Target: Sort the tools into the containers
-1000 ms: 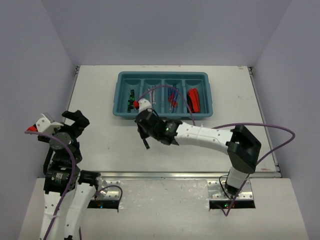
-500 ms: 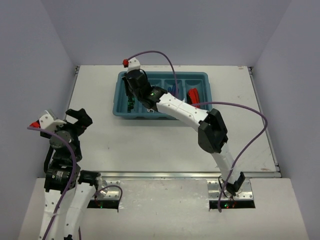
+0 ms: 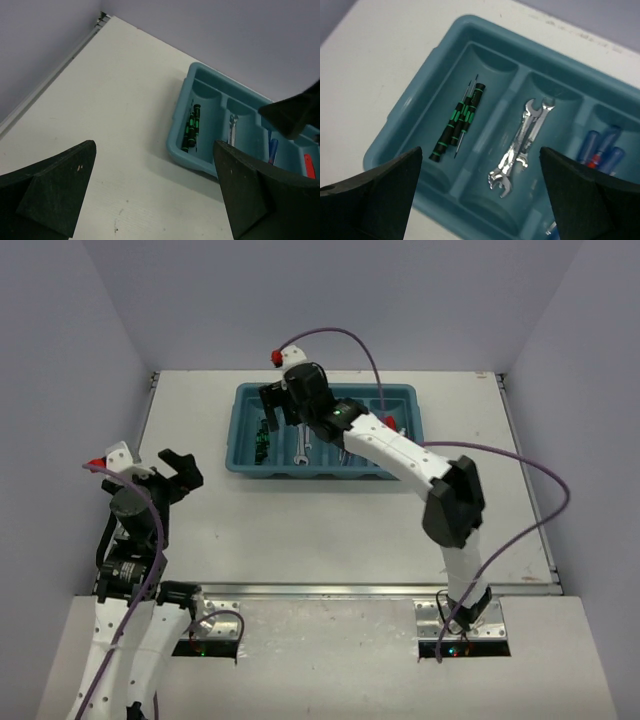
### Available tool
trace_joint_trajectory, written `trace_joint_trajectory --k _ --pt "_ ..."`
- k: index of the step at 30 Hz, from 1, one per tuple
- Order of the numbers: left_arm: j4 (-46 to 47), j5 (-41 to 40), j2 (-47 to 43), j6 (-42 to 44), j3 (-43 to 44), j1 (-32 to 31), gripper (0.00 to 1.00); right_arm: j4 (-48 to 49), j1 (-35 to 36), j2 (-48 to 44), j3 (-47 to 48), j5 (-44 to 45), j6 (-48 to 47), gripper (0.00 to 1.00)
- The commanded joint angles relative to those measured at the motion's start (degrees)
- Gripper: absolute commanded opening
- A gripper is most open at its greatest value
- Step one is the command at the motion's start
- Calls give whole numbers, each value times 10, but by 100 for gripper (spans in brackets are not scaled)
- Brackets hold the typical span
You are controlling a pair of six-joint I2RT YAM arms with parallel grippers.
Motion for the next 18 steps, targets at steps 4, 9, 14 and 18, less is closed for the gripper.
trace_joint_trajectory --k 4,9,14,18 --pt "49 149 62 53 2 -6 100 -74 9 -481 -351 125 -80 99" --pt "21 165 72 68 44 -19 100 -138 10 -755 -573 219 -44 99" --pt "-3 148 57 68 67 -44 100 -232 9 -909 -649 247 1 99" --pt "34 100 29 73 18 -49 100 -269 9 -991 -661 239 12 99"
